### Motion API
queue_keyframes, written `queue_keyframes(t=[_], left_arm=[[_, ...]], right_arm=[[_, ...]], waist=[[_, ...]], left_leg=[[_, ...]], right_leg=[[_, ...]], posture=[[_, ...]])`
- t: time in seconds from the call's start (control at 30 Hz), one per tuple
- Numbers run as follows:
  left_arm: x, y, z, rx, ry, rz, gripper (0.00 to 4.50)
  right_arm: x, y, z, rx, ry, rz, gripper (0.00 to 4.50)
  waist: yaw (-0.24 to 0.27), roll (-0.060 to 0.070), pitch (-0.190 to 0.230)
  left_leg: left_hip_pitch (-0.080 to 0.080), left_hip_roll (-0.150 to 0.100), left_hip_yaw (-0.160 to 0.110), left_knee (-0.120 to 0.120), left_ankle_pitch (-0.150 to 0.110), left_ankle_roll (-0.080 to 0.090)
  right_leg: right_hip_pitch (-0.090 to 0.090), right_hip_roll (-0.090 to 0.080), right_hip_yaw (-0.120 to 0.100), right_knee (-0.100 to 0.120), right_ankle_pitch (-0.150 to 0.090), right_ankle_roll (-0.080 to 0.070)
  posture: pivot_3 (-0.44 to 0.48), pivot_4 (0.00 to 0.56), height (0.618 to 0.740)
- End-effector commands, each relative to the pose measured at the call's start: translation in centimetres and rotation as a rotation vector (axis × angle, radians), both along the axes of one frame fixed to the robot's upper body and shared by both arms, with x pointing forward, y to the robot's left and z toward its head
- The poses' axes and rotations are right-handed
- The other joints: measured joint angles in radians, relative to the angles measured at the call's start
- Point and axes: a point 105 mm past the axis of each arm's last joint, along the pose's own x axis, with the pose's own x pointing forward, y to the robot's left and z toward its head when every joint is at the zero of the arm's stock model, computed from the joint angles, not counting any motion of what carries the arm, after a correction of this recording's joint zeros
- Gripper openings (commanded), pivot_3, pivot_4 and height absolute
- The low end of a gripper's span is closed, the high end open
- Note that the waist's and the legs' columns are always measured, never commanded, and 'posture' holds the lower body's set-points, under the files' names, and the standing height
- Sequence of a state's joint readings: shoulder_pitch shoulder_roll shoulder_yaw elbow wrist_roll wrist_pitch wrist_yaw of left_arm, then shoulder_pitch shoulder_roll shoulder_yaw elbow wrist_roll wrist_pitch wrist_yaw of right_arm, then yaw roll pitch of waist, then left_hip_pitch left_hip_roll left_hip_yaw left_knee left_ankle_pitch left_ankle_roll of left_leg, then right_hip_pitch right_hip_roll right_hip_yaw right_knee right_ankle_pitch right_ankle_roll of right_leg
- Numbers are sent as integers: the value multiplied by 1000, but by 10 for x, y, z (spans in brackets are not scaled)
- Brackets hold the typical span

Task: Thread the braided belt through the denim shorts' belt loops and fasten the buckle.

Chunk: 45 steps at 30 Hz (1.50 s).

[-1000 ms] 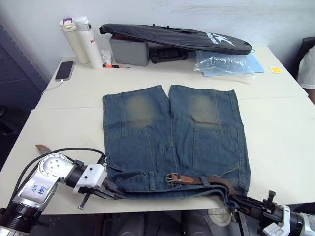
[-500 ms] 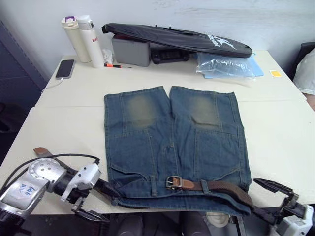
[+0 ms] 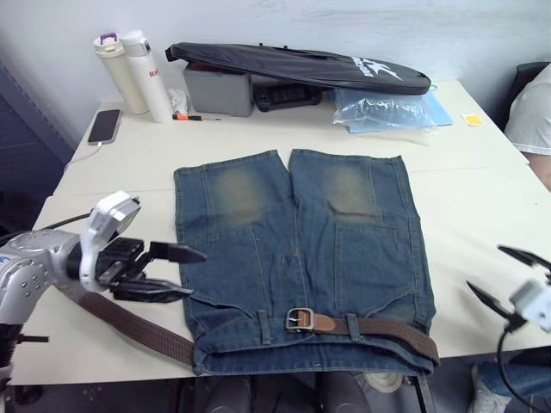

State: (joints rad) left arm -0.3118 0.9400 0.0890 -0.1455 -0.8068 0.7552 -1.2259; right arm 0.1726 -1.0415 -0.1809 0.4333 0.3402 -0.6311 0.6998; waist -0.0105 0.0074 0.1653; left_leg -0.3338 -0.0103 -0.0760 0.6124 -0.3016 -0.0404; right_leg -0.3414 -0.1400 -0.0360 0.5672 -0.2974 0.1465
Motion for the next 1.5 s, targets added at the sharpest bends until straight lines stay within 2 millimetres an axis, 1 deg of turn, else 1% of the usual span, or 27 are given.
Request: queue_keyframes(t=[0.03,0.1,0.13,0.2,0.23,0.3,0.37,0.43,0.5,0.57,0.63,0.73,0.77,0.8,0.83,0.87,0.9,1.0,1.03,1.07,1.1,1.13,1.27,1.33,1.43,1.5], left_arm=[[30,-17,-17,93,-59,154,4473],[50,-22,-26,145,-91,261,4473],[56,-23,-29,159,-93,290,4473],[71,-27,-33,181,-91,343,4473],[77,-29,-38,201,-74,357,4473],[88,-27,-49,279,-68,390,4473],[93,-27,-59,341,-75,397,4473],[95,-28,-66,372,-47,394,4473],[93,-29,-75,415,-21,377,4473],[87,-30,-87,497,-11,332,4473],[82,-30,-97,564,-11,294,4473],[82,-31,-102,583,6,297,4473],[83,-31,-102,589,2,301,3951],[84,-30,-102,598,-4,299,3631],[84,-30,-102,604,-10,298,3123],[85,-30,-102,602,-13,300,2863],[85,-31,-101,599,-13,300,2470],[85,-31,-99,591,-17,297,1248],[85,-31,-98,585,-18,296,929],[85,-31,-95,573,-21,294,442],[85,-31,-92,557,-21,296,100],[86,-31,-90,542,-21,298,0],[92,-29,-71,475,-43,324,0],[95,-27,-65,463,-60,332,0],[111,-22,-43,423,-129,388,0],[128,-15,-36,452,-188,435,0]], right_arm=[[22,30,3,299,187,-1,4500],[37,42,12,363,214,-19,4500],[42,46,15,376,222,-27,4500],[57,59,22,307,230,-26,4500],[61,70,22,236,258,22,4500],[63,88,19,145,323,101,4500],[63,98,12,166,432,124,4500],[64,104,5,211,530,105,4500],[69,105,-5,197,570,79,4500],[70,104,-21,152,622,48,4500],[66,104,-34,132,679,36,4500],[62,103,-49,125,750,-1,4500],[62,102,-51,122,753,-14,4241],[63,101,-51,123,749,-22,3941],[64,101,-51,126,747,-25,3527],[64,102,-51,120,744,-19,3267],[64,104,-51,118,738,-11,2898],[65,111,-46,125,723,20,1682],[65,113,-44,128,721,32,1330],[64,118,-40,136,719,53,820],[64,123,-35,142,713,75,375],[64,126,-31,150,707,93,28],[65,139,-4,220,668,145,10],[65,142,5,227,658,164,10],[76,149,31,278,585,187,10],[93,151,43,281,523,170,10]], waist=[[7,4,-2],[11,4,-2],[12,4,-2],[13,4,-2],[13,4,-2],[12,5,-3],[12,5,-3],[13,5,-3],[17,5,-3],[20,5,-5],[19,2,-7],[13,-3,-17],[12,-4,-20],[11,-5,-22],[11,-6,-23],[10,-7,-25],[10,-9,-27],[11,-12,-29],[11,-13,-29],[11,-13,-29],[11,-13,-29],[11,-12,-29],[11,-8,-25],[11,-6,-22],[10,-3,-15],[9,-5,-13]], left_leg=[[-1,2,0,0,0,-1],[-1,5,0,2,-1,-4],[-1,6,0,2,-1,-4],[-1,6,1,2,0,-6],[-2,5,1,2,0,-6],[-3,5,4,1,0,-6],[-5,5,6,0,0,-6],[-6,5,7,-1,0,-6],[-8,5,7,0,0,-6],[-8,4,8,1,0,-6],[-7,4,9,1,0,-6],[-2,5,10,1,-1,-5],[-2,5,10,1,-1,-5],[-2,5,10,1,-2,-4],[-1,5,10,1,-2,-3],[-1,5,10,1,-2,-3],[-1,5,10,1,-2,-3],[-1,5,10,1,-2,-3],[-1,5,10,1,-2,-3],[-1,5,10,1,-2,-3],[-1,5,10,1,-2,-3],[-1,5,10,1,-2,-3],[-3,6,10,0,-2,-3],[-5,5,10,0,-1,-4],[-7,5,10,1,-1,-4],[-7,5,10,1,-1,-4]], right_leg=[[0,2,0,-1,1,1],[-1,8,2,-1,1,1],[-3,8,3,-1,2,1],[-7,9,5,0,3,2],[-8,9,5,0,3,2],[-12,9,8,1,3,2],[-15,10,10,1,3,3],[-16,10,11,2,3,3],[-18,10,12,3,4,4],[-17,10,12,1,4,5],[-16,10,12,1,5,6],[-14,10,14,0,4,5],[-14,10,14,0,4,5],[-14,10,14,1,4,5],[-14,10,14,1,4,5],[-14,11,14,1,4,5],[-14,11,15,1,4,5],[-14,10,15,1,4,5],[-14,10,15,1,4,5],[-14,10,15,1,4,5],[-14,10,15,1,4,5],[-14,10,15,1,4,5],[-17,11,15,2,4,4],[-18,11,15,2,4,4],[-20,11,15,3,4,4],[-21,11,15,3,4,5]], posture=[[0,150,740],[0,150,740],[0,150,740],[0,150,740],[0,150,740],[0,150,740],[0,150,740],[0,150,740],[0,150,740],[0,150,740],[0,150,740],[0,150,740],[0,150,740],[0,150,740],[0,150,740],[0,150,740],[0,150,740],[0,150,740],[0,150,740],[0,150,740],[0,150,740],[0,150,740],[0,150,740],[0,150,740],[0,150,740],[0,150,740]])
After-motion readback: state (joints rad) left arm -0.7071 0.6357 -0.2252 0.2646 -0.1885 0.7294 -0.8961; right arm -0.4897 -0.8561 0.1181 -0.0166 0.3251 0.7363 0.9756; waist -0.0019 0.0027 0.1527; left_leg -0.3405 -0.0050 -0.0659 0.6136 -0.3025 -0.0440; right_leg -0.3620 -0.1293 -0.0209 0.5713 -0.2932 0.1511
